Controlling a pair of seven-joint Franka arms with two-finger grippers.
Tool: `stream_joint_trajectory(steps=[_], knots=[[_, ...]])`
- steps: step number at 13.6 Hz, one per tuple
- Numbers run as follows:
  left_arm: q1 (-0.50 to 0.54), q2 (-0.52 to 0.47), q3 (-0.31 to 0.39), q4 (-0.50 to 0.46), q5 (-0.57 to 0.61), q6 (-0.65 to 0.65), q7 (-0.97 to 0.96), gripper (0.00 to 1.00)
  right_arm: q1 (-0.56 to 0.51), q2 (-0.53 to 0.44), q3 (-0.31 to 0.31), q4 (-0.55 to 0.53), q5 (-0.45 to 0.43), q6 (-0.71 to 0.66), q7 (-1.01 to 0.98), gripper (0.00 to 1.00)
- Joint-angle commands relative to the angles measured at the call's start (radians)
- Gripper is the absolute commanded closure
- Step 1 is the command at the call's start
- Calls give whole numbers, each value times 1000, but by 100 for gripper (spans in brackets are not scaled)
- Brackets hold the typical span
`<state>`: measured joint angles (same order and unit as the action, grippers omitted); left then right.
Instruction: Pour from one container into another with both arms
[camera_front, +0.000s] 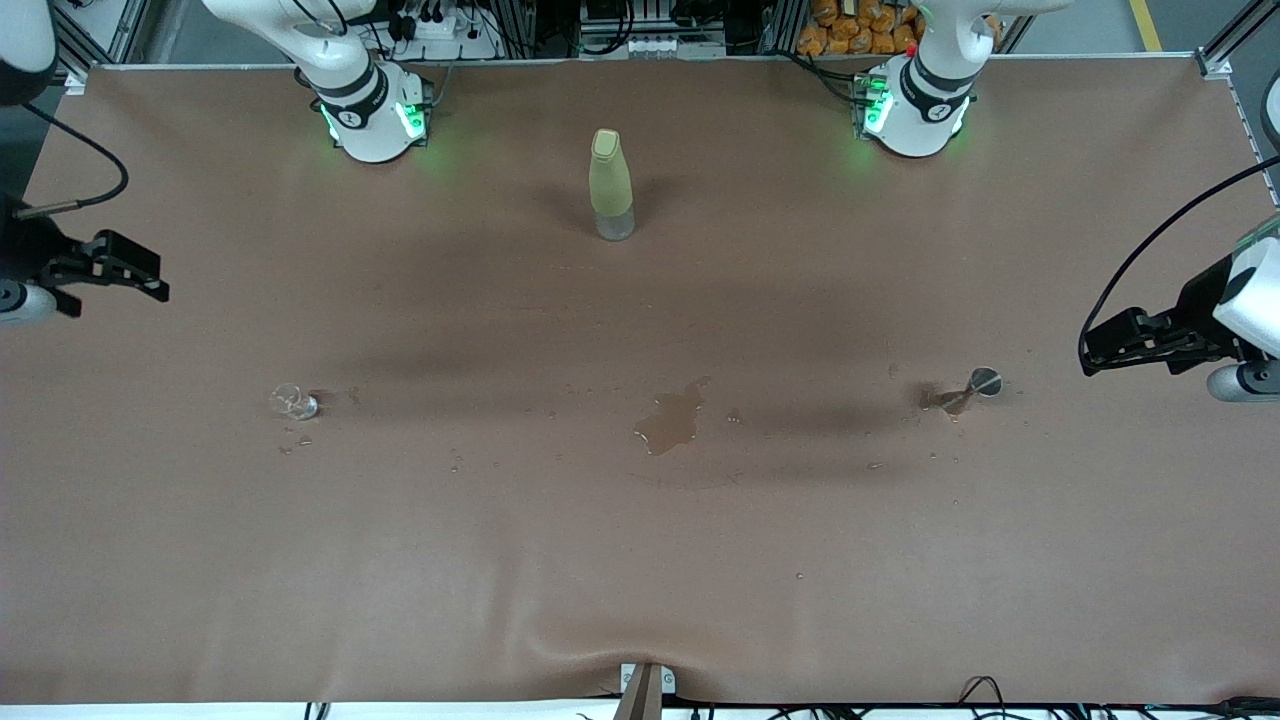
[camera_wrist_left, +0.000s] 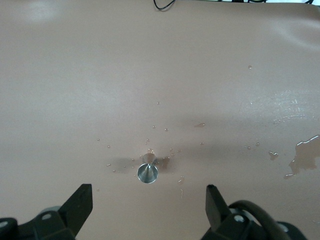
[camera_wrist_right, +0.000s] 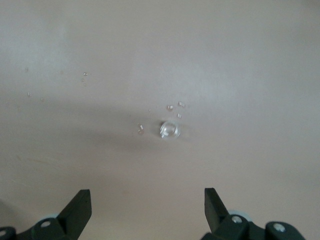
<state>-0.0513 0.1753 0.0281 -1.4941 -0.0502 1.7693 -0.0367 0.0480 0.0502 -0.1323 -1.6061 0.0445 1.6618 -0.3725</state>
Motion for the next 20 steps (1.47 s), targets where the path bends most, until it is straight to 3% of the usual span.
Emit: stream_joint_trajectory(steps=[1, 4, 11, 13, 15, 18, 20], knots=[[2, -17, -2, -6, 13, -13, 18, 0, -89, 48, -1, 26, 127, 3, -242, 0], [2, -17, -2, -8, 15, -13, 18, 0, -151, 89, -1, 18, 194, 4, -443, 0], [10, -14, 0, -9, 13, -13, 101, 0, -266, 187, 0, -55, 527, -5, -998, 0], [33, -11, 0, -11, 4, -13, 220, 0, -327, 265, -1, -84, 696, -2, -1265, 0], [59, -4, 0, -9, -6, -11, 364, 0, -364, 351, 0, -83, 767, -5, -1420, 0], [148, 24, 1, -11, -169, -11, 642, 0, -405, 445, 0, -74, 856, -14, -1578, 0], [185, 50, 1, -12, -217, -11, 797, 0, -427, 514, 2, -61, 932, -22, -1757, 0]])
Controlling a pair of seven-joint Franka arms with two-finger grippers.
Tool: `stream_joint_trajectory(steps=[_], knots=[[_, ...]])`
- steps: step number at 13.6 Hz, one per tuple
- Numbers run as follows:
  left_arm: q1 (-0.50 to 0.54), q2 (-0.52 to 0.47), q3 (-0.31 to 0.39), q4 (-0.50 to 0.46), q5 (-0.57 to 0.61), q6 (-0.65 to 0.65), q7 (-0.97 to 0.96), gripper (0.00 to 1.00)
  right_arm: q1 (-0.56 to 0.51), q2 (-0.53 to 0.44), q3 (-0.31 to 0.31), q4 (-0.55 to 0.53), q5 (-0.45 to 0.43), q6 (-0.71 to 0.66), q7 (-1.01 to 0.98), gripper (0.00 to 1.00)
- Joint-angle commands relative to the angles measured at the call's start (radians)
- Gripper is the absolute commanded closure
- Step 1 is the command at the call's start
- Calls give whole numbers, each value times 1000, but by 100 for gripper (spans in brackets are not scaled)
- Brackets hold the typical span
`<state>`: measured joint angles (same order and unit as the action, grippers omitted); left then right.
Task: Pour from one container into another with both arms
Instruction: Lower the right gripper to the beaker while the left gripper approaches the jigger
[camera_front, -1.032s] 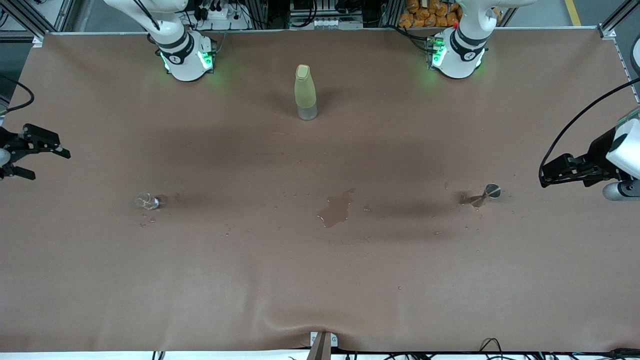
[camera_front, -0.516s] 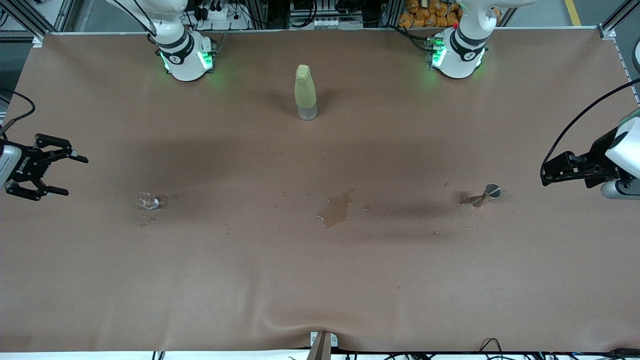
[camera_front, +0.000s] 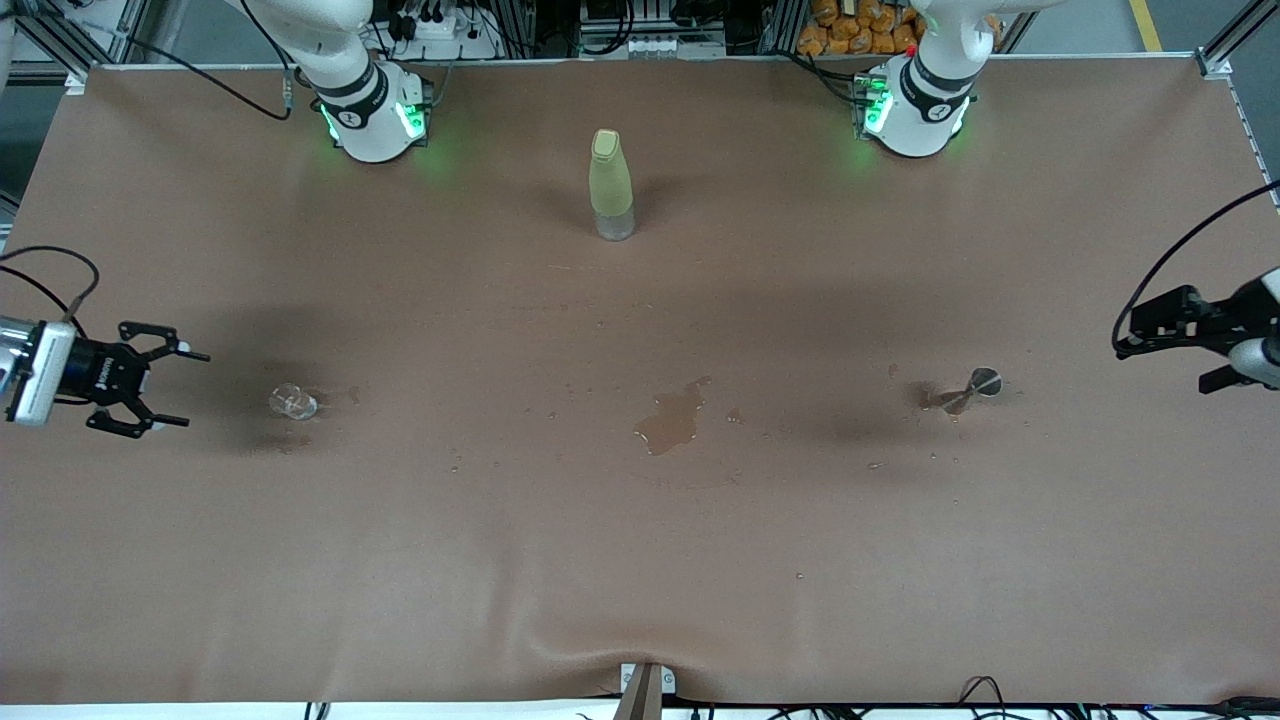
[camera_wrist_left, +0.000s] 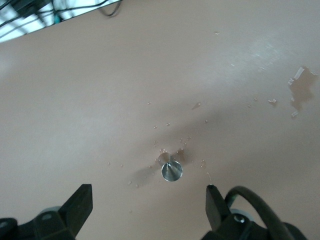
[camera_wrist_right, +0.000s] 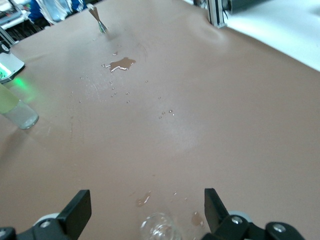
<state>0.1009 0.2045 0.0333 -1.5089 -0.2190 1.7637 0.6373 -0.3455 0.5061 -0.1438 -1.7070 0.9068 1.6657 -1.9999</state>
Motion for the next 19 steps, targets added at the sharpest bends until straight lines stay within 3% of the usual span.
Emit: stream_joint_trajectory(steps=[1, 5, 8, 11, 16, 19], knots=[[43, 41, -4, 3, -54, -6, 177, 0, -49, 107, 13, 67, 108, -32, -225, 0], [91, 119, -3, 6, -164, -6, 517, 0, -115, 291, 15, 122, 259, -123, -442, 0], [134, 173, -4, 7, -285, -41, 758, 0, -142, 372, 15, 139, 273, -150, -451, 0], [172, 235, -4, 4, -416, -93, 1081, 0, -170, 481, 18, 236, 274, -239, -451, 0], [212, 360, -6, 6, -537, -147, 1497, 0, -138, 523, 41, 225, 294, -273, -554, 0], [221, 418, -6, 6, -548, -185, 1663, 0, -142, 538, 41, 225, 293, -273, -583, 0]])
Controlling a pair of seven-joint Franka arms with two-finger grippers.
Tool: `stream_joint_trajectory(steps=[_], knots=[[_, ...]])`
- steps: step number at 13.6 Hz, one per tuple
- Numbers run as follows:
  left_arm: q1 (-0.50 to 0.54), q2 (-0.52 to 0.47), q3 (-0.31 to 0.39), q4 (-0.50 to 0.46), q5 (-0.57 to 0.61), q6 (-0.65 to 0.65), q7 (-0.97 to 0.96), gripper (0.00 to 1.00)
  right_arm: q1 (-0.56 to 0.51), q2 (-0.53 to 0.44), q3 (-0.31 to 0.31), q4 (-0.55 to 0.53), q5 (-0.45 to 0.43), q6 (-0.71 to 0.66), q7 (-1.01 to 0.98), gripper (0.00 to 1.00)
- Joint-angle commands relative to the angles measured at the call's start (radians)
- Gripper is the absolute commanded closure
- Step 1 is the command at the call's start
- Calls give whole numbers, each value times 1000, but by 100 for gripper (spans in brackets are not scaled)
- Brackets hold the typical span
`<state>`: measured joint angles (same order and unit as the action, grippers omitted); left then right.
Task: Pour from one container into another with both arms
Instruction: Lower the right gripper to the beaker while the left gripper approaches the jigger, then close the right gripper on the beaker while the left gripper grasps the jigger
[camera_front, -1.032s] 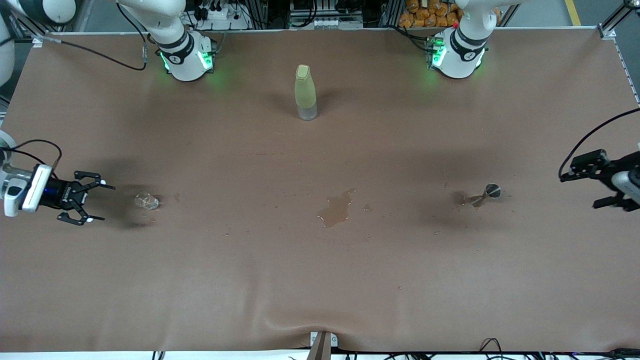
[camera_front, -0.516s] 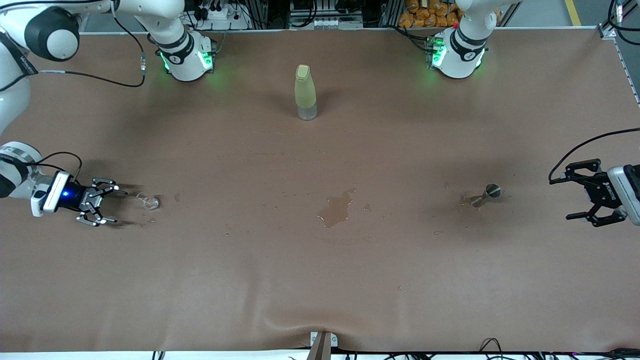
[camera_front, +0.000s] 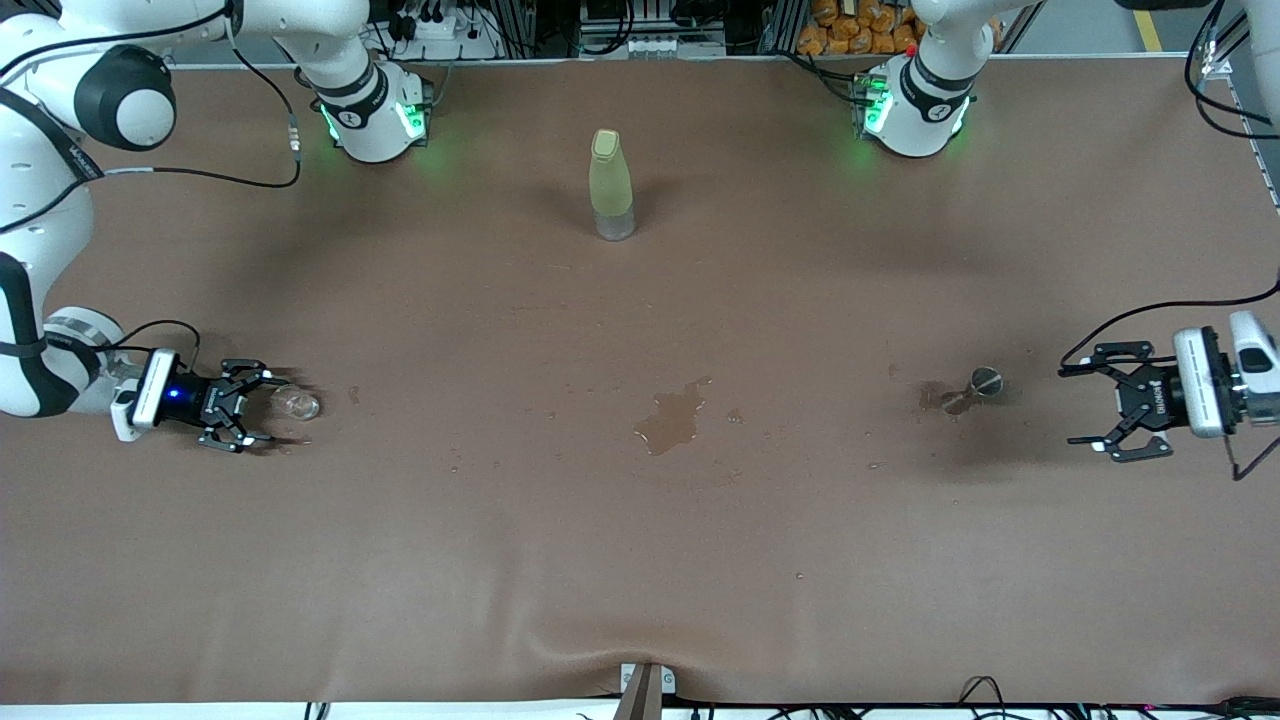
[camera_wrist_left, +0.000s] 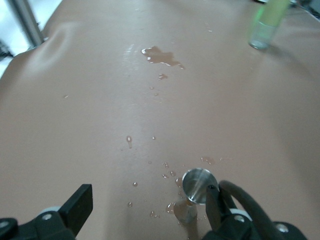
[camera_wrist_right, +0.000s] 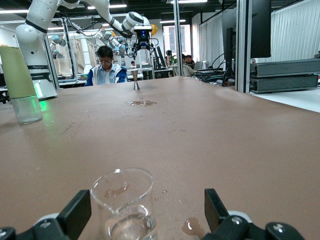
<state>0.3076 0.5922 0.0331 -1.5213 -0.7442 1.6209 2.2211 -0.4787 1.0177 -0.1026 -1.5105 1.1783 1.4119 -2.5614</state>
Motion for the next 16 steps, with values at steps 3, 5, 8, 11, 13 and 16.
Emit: stream_joint_trajectory(steps=[3, 5, 8, 11, 13, 16], knots=[[50, 104, -7, 18, -23, -79, 132, 0, -3, 50, 4, 29, 23, -21, -29, 0], [53, 126, -7, 17, -23, -79, 198, 0, -3, 56, 12, 27, 23, -21, -39, 0], [71, 182, -7, 15, -24, -93, 238, 0, -3, 61, 12, 27, 23, -24, -39, 0], [76, 248, -7, 15, -55, -105, 243, 0, 2, 61, 20, 27, 23, -25, -39, 19], [76, 268, -9, 12, -87, -108, 244, 0, 2, 61, 21, 26, 23, -25, -39, 29], [70, 274, -18, 9, -112, -113, 244, 0, 2, 61, 21, 26, 23, -25, -37, 50]])
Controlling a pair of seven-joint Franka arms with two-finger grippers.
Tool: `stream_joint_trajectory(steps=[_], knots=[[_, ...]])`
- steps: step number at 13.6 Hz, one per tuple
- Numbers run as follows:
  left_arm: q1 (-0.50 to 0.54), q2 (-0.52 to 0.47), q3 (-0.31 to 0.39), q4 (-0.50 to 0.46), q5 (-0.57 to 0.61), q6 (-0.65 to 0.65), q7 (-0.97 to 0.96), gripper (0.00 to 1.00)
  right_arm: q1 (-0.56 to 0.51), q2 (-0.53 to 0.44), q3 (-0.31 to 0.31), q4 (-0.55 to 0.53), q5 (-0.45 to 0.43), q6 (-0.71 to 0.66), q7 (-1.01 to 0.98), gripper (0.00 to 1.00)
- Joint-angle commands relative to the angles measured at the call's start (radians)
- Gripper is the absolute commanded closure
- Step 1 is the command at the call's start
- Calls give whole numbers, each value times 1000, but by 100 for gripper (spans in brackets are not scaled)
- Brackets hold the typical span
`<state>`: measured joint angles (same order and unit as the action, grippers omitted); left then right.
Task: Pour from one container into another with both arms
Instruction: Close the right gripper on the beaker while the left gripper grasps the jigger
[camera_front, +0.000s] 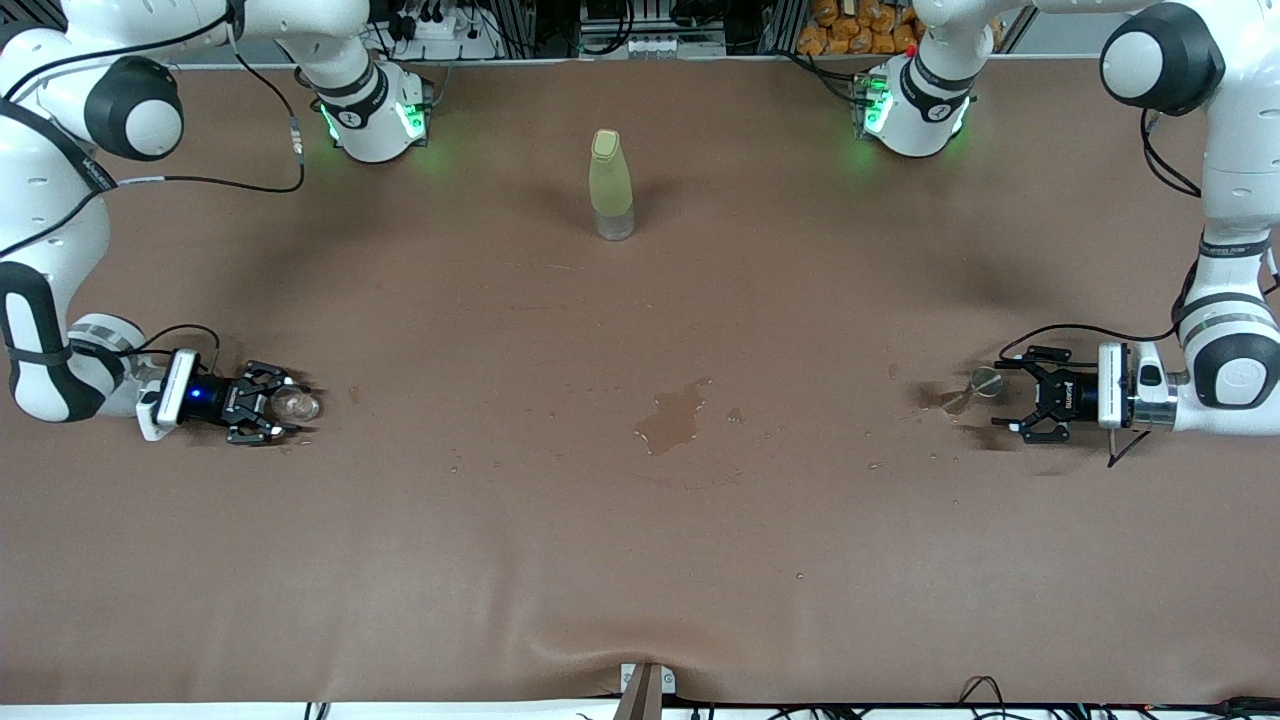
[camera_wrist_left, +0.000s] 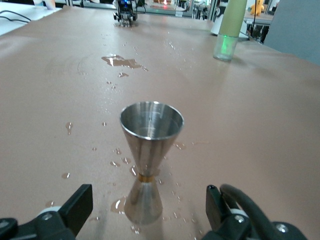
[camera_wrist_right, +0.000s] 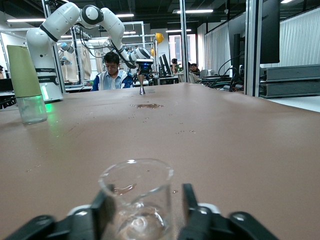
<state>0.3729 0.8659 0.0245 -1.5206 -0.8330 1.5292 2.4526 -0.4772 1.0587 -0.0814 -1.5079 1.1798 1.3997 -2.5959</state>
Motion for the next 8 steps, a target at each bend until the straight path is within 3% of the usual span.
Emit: stream_joint_trajectory(steps=[1, 3, 6, 8], knots=[[1, 5, -11, 7, -25, -21, 12, 0, -1, 20, 0, 23, 21, -13, 0, 61], [-3, 11, -18, -7, -34, -20, 11, 4, -4, 17, 0, 23, 21, -16, 8, 69], [-3, 31, -20, -13, -54, -20, 11, 4, 14, 7, 2, 25, 27, -50, 34, 70], [-3, 31, -20, -13, -54, -20, 11, 9, 49, -40, 18, 31, 29, -48, 107, 71]])
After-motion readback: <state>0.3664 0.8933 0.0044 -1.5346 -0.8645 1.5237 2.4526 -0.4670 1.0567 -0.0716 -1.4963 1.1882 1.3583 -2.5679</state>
